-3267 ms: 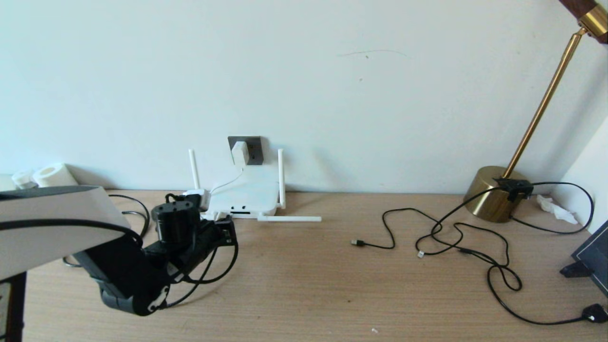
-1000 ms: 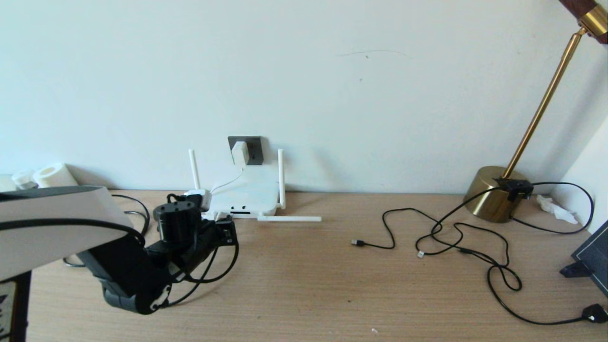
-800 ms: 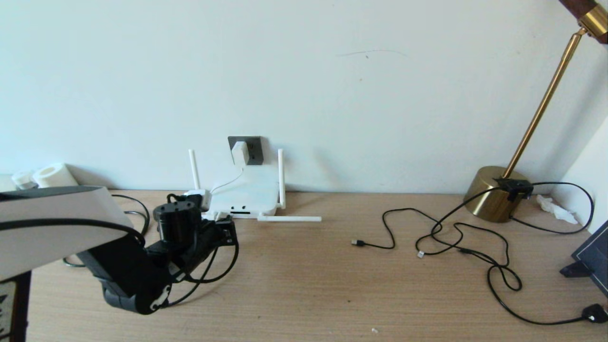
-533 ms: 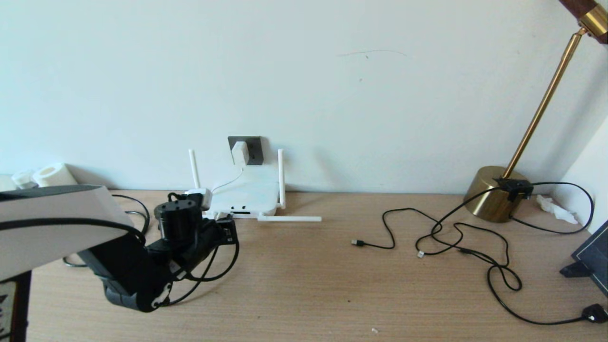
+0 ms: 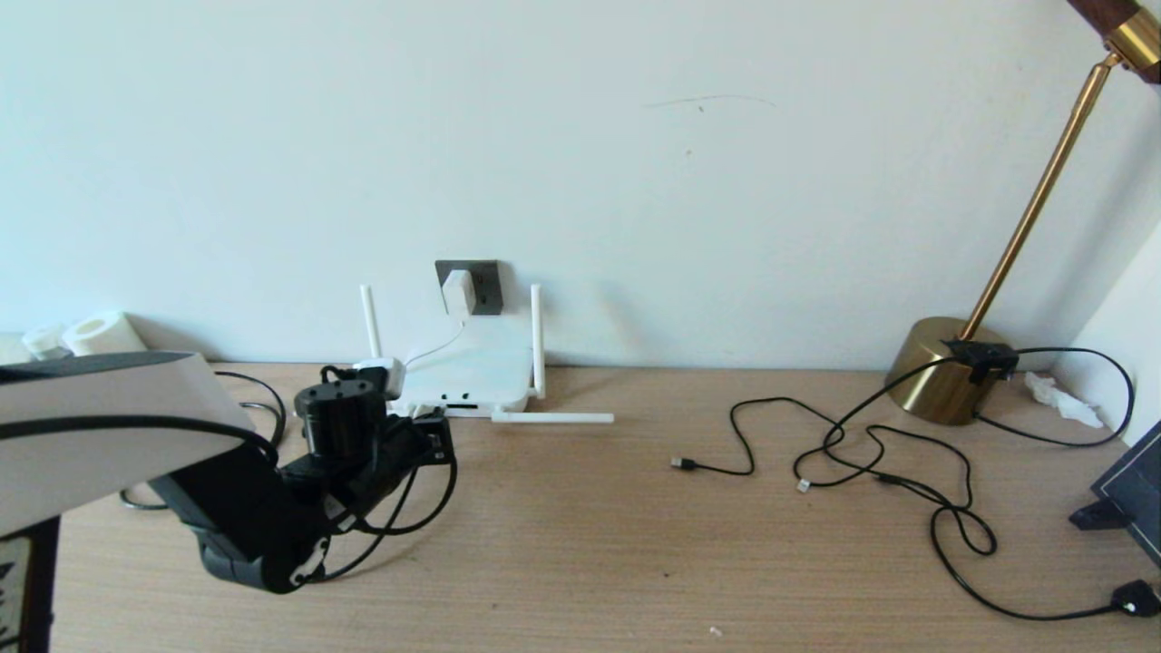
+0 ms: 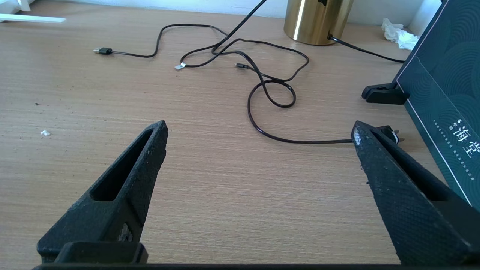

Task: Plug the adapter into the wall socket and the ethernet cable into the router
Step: Plug cable into router interface

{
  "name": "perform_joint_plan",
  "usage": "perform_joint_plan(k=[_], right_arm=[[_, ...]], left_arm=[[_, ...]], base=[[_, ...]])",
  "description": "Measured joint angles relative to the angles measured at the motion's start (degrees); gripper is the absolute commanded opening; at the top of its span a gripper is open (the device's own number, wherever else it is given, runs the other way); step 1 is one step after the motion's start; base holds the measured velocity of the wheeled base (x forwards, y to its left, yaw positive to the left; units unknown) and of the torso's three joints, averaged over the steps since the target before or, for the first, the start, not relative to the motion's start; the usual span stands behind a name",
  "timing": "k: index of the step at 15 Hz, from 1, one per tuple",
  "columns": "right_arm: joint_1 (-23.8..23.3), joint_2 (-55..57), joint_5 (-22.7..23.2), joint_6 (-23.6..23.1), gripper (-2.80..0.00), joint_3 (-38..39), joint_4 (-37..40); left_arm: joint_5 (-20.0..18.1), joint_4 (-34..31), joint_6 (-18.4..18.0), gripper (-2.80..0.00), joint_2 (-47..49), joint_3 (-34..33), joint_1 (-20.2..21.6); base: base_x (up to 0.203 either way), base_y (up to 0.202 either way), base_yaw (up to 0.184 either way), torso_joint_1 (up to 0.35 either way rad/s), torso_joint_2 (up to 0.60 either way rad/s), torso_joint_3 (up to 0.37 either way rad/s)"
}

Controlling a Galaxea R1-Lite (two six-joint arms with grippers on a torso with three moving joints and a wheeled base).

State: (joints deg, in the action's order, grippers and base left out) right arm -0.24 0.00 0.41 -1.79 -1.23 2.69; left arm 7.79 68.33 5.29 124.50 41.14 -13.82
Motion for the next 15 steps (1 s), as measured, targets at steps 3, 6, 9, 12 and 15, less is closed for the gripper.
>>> perform_joint_plan(k=[3, 6, 9, 12, 15], right_arm=[[0.0, 0.0, 0.0, 0.0, 0.00, 0.0, 0.0], [0.0, 0.0, 0.0, -0.1, 0.00, 0.0, 0.0], [0.0, 0.0, 0.0, 0.0, 0.00, 0.0, 0.0], [0.0, 0.0, 0.0, 0.0, 0.00, 0.0, 0.0], [0.0, 0.0, 0.0, 0.0, 0.00, 0.0, 0.0]], left_arm=[[0.0, 0.0, 0.0, -2.80, 0.0, 0.1, 0.0], [0.0, 0.0, 0.0, -2.80, 0.3, 0.4, 0.0], [-0.1, 0.0, 0.0, -2.80, 0.4, 0.5, 0.4], [-0.1, 0.0, 0.0, -2.80, 0.7, 0.5, 0.5], [-0.1, 0.0, -0.1, -2.80, 0.9, 0.5, 0.7]], base=[[0.000, 0.000, 0.000, 0.000, 0.00, 0.000], [0.000, 0.000, 0.000, 0.000, 0.00, 0.000], [0.000, 0.000, 0.000, 0.000, 0.00, 0.000], [0.000, 0.000, 0.000, 0.000, 0.00, 0.000], [0.000, 0.000, 0.000, 0.000, 0.00, 0.000]])
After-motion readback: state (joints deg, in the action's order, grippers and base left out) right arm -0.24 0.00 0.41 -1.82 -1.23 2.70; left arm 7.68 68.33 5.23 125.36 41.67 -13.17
